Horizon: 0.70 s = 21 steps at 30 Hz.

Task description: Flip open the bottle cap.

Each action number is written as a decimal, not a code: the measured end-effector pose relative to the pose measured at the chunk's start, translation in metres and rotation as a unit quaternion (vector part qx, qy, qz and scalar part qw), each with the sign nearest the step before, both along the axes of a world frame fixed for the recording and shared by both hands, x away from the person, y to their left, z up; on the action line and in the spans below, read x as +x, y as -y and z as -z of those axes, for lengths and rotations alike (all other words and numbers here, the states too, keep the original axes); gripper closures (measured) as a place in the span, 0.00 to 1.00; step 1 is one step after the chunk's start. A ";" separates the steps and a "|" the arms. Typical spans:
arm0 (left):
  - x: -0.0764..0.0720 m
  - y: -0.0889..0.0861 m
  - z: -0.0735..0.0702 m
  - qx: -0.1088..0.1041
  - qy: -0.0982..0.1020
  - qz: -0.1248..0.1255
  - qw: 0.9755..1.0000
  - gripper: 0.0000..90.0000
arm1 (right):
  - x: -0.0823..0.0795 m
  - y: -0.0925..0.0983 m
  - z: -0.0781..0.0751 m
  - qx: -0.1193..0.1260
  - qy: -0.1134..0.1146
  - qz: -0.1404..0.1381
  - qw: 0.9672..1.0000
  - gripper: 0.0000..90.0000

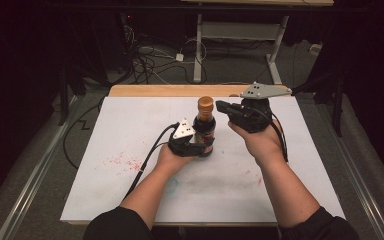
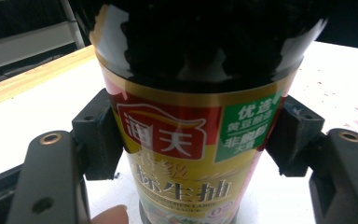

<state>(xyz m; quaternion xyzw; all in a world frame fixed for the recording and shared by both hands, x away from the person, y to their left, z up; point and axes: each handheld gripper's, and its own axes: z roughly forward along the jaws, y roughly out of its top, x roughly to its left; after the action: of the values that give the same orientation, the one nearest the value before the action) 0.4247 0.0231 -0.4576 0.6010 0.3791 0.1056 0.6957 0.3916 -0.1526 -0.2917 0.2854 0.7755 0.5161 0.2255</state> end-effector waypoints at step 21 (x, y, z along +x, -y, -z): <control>-0.001 0.003 -0.002 -0.018 -0.003 0.000 1.000 0.32 | 0.001 -0.004 0.018 -0.012 -0.031 -0.013 0.999 1.00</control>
<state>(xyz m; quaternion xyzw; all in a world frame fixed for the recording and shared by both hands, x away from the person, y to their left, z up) 0.4237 0.0198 -0.4560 0.5886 0.3831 0.0974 0.7052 0.3928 -0.1483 -0.3100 0.2881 0.7919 0.5005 0.1983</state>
